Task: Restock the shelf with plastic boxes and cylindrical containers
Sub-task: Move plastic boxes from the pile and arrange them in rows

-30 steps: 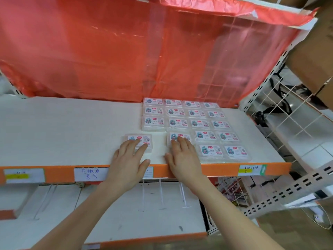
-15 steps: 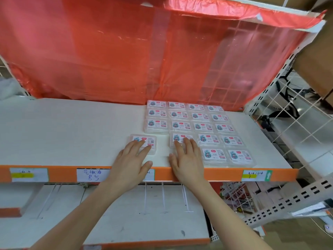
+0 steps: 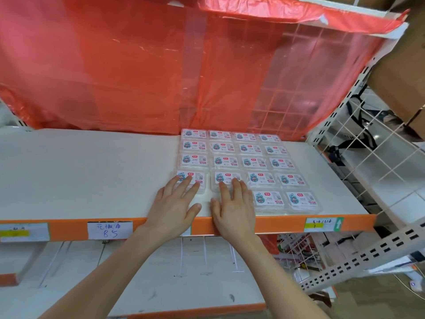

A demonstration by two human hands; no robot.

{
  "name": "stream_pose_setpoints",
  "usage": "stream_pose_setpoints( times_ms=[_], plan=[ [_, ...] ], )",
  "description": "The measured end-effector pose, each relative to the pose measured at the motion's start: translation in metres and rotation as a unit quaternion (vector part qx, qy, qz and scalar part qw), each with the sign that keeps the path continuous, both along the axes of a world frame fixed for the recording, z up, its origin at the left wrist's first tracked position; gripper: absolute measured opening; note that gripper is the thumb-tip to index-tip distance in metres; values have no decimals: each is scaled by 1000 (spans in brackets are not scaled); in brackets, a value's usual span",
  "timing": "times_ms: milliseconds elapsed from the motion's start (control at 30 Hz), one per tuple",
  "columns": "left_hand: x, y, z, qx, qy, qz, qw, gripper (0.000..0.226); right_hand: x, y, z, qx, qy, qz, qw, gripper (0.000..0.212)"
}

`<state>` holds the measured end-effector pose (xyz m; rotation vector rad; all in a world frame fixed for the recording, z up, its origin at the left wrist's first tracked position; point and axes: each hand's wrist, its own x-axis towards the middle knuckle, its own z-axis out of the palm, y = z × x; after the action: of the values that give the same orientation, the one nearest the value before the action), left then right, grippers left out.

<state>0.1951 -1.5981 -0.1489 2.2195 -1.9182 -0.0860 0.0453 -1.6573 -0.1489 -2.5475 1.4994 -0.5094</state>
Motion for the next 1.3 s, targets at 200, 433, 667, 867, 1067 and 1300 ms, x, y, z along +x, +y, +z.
stream_pose_setpoints(
  times_ms=[200,433,667,867,1067,1300],
  plan=[
    [-5,-5,-2,-8,-4,-7,1000,57,0,1,1,-3,-8,-3,1000,54],
    [-9,-9,-2,-10,-13,-11,1000,59,2,3,2,-4,-20,-5,1000,53],
    [-11,-11,-2,-6,-25,2,1000,58,2,4,3,-25,-36,-21,999,48],
    [-9,-11,-1,1,-6,-3,1000,58,3,3,2,-31,-37,-17,999,48],
    [1,-5,11,-44,37,-9,998,55,4,-3,3,3,12,11,1000,55],
    [56,27,35,-39,13,110,993,66,49,-1,22,13,52,78,996,56]
  ],
)
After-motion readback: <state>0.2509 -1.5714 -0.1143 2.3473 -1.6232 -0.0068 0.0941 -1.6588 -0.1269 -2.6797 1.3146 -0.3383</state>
